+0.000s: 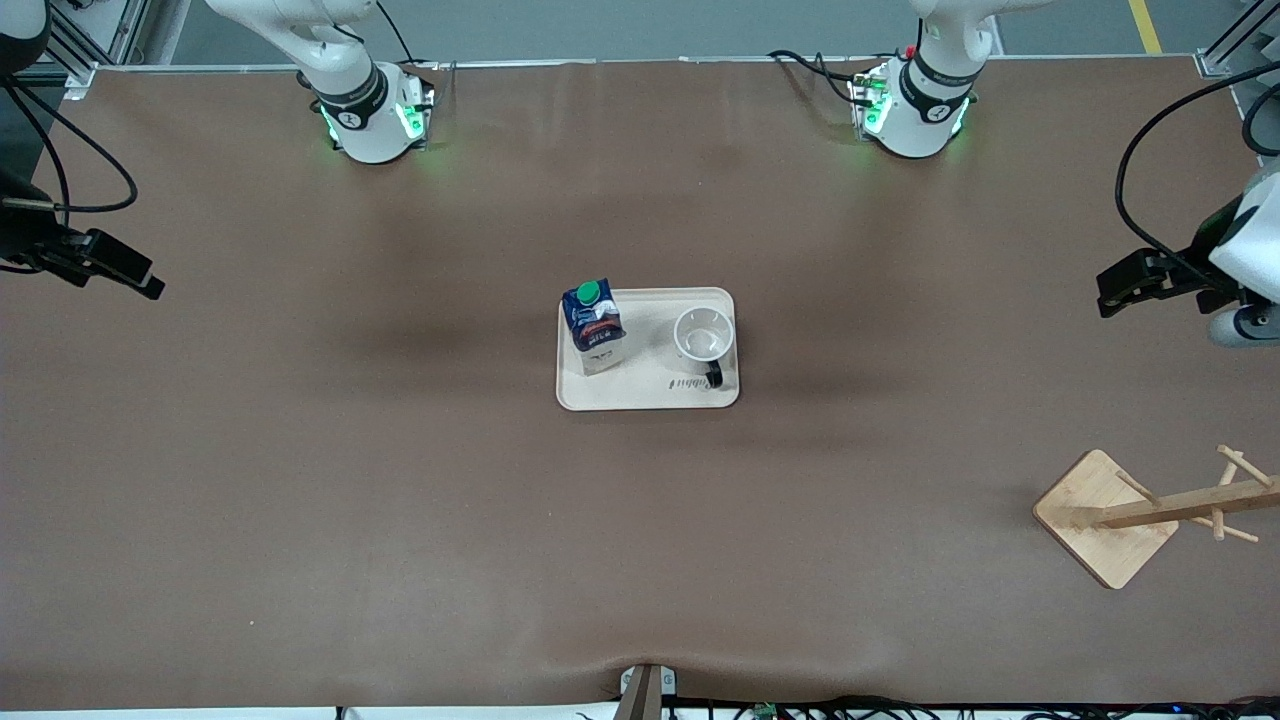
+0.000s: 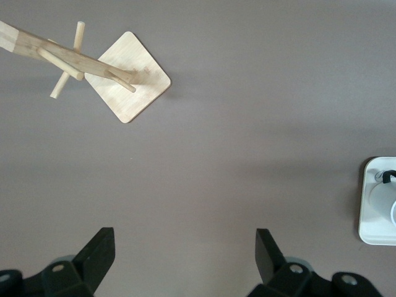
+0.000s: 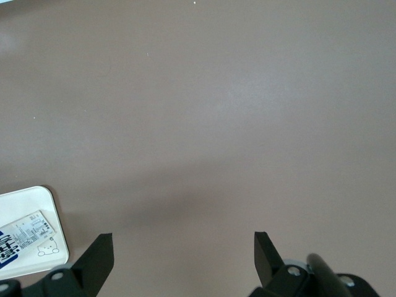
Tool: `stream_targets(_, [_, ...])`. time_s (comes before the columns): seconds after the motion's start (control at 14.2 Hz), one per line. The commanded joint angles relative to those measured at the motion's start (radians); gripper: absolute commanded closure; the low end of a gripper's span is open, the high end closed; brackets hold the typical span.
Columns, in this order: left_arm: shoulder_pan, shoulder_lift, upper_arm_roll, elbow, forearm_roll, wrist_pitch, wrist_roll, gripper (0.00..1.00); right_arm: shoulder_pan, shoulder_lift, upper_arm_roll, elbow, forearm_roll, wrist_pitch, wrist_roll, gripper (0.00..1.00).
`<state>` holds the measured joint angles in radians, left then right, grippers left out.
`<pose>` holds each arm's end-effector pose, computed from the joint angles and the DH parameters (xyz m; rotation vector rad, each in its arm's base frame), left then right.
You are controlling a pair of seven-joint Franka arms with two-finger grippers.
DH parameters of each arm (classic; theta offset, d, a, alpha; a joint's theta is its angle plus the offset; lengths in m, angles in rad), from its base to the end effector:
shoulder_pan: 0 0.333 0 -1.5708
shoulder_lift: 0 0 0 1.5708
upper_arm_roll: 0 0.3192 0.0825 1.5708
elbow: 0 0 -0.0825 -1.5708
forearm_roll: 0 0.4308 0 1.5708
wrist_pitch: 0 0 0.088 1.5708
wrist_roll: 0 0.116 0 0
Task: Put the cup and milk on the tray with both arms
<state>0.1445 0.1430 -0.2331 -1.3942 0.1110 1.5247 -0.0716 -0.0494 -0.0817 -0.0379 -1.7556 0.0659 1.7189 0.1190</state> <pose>0.6399 -0.0325 0.6196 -3.0631 0.0156 0.0039 0.5846 -0.0451 0.5839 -3.0540 0.3288 -0.0673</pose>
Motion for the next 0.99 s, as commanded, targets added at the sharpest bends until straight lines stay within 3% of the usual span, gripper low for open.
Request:
stream_targets(0.0, [-0.090,-0.066,0.085,-0.060,-0.019,-0.002,0.007,0.00,-0.012,0.002,0.013,0.019,-0.014,-0.018,-0.005,0.00])
stream_targets(0.28, [-0.108,-0.157,0.098,-0.210,-0.076,0.098,0.001,0.00,-0.010,0.002,0.015,0.022,-0.014,-0.035,-0.001,0.00])
stream_targets(0.92, [-0.089,-0.145,0.098,-0.197,-0.077,0.094,0.006,0.00,0.019,0.003,0.018,0.057,-0.012,-0.025,0.001,0.00])
